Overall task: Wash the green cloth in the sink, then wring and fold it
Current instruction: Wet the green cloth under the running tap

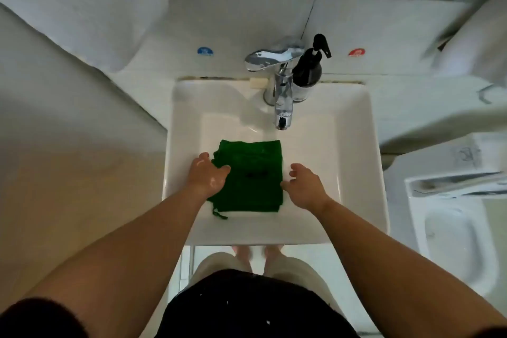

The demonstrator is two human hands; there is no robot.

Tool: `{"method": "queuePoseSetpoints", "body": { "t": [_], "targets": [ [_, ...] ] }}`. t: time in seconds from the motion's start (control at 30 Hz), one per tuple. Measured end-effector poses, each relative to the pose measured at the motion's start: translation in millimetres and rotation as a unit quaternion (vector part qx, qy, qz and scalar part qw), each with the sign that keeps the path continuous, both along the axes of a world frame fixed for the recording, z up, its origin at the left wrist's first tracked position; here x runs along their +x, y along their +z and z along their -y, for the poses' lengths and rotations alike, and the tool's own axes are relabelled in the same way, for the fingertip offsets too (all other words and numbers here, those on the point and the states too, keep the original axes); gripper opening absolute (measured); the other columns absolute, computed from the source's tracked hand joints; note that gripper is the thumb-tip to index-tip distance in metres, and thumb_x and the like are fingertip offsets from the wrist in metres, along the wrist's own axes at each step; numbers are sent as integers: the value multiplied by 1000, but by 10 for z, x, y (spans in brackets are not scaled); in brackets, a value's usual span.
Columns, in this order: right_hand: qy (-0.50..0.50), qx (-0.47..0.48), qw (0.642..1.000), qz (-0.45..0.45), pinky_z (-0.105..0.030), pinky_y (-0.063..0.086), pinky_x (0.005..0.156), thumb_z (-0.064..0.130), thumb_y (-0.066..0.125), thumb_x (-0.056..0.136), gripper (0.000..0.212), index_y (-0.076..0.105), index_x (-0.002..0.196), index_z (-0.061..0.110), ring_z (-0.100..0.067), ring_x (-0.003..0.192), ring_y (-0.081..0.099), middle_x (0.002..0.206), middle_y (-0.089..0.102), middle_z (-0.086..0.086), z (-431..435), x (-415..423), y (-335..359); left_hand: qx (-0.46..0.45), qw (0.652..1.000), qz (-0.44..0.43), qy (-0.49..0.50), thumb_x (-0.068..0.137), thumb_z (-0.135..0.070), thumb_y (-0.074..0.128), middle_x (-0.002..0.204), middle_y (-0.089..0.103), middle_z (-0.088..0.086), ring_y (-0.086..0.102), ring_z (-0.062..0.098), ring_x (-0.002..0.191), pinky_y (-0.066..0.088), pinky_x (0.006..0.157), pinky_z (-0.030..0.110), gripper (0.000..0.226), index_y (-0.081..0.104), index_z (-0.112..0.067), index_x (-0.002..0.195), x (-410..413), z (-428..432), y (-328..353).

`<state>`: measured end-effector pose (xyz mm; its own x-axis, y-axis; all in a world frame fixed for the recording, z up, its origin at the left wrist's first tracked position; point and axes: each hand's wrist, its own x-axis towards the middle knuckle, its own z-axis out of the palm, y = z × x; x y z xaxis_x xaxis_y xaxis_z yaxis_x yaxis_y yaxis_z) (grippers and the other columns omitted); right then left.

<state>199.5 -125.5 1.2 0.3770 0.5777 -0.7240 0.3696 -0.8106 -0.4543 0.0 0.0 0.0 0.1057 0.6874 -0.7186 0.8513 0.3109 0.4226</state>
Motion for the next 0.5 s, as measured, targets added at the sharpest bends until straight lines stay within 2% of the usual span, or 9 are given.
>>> {"method": "queuePoseSetpoints", "body": {
  "t": [0.07,0.13,0.23,0.3,0.37,0.4,0.5],
  "targets": [
    [-19,14,1000,1,-28,42,98,21,63,97,63,33,151,8,-28,127,54,143,55,-10,-76,19,-76,27,999,-17,-4,92,-39,67,147,46,14,48,33,131,43,102,38,75,30,-8,150,44,-24,-59],
    [-41,24,999,-1,-29,45,93,19,62,97,59,37,148,6,-27,116,59,131,62,-11,-166,-3,-138,27,999,-39,-1,92,-37,68,138,54,15,54,33,124,43,90,33,71,34,-6,146,75,-17,-104],
    [-76,15,997,-21,-29,48,78,19,68,92,46,45,131,7,-22,95,58,112,62,-11,-281,-73,-249,21,998,-58,-6,90,-41,69,125,58,14,59,32,113,41,78,30,65,43,-3,136,163,15,-192],
    [-101,3,994,-31,-31,51,67,20,75,85,42,49,115,4,-24,89,63,99,62,-9,-316,-113,-324,32,998,-56,-24,89,-43,69,107,64,12,64,29,99,43,71,28,52,59,-3,120,215,41,-225],
    [-107,-6,993,-41,-38,60,68,22,79,77,41,60,104,-1,-28,85,69,92,68,-12,-318,-136,-423,34,998,-35,-34,90,-41,68,86,67,11,65,26,78,45,58,30,38,69,-3,94,241,65,-262],
    [-109,-8,993,-54,-42,62,72,21,79,75,35,65,100,1,-28,84,70,91,70,-13,-313,-153,-435,28,999,-12,-18,90,-37,67,83,68,15,65,27,75,49,59,34,36,69,-1,87,250,80,-261],
    [-140,4,984,-106,-47,61,82,18,71,79,20,70,97,8,-27,86,69,93,71,-12,-283,-174,-389,-23,990,91,107,93,-24,60,95,72,19,68,35,90,58,80,46,22,72,-6,94,218,107,-195]
  ]
}}
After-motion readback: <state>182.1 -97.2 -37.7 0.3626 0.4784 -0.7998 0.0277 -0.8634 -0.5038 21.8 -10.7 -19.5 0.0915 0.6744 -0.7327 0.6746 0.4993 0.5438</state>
